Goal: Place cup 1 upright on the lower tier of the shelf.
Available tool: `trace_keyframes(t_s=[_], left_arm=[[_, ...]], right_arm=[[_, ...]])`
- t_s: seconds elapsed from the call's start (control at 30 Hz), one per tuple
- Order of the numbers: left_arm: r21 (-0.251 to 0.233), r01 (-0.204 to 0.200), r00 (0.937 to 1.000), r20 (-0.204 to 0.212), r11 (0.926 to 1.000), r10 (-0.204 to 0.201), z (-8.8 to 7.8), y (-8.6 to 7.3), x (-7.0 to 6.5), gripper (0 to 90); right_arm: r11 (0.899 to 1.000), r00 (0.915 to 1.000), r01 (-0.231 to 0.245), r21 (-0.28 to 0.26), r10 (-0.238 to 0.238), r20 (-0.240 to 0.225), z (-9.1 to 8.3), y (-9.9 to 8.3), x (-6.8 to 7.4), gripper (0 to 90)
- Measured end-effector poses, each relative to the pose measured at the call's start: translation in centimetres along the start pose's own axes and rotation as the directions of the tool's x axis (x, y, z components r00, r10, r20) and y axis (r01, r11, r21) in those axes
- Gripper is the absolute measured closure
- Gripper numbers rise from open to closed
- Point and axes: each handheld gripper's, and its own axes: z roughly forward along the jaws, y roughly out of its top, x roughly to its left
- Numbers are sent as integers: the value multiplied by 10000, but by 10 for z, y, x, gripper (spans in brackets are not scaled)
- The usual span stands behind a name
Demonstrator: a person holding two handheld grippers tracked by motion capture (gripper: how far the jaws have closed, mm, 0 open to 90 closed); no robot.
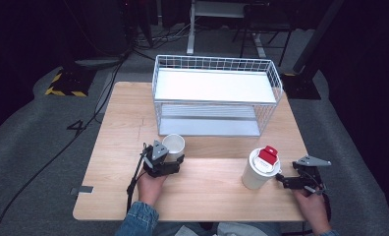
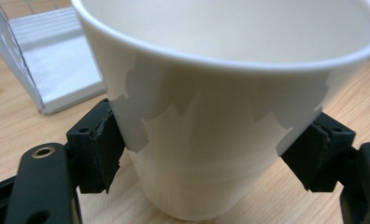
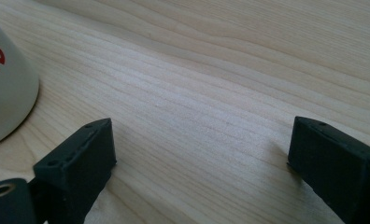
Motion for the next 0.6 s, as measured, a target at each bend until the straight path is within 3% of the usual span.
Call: trace_keyframes(t_s=[0.27,0.6], left_arm=[[-192,-178,9998,96,9997,180,1,17,-7,226],[-103,-462,9981,414,9989,466,11,46,-14,226]], right_arm=[[10000,10000,-5,2,5,-2,0,0,0,79],[10000,10000,-16,10,16,8,0,0,0,78]])
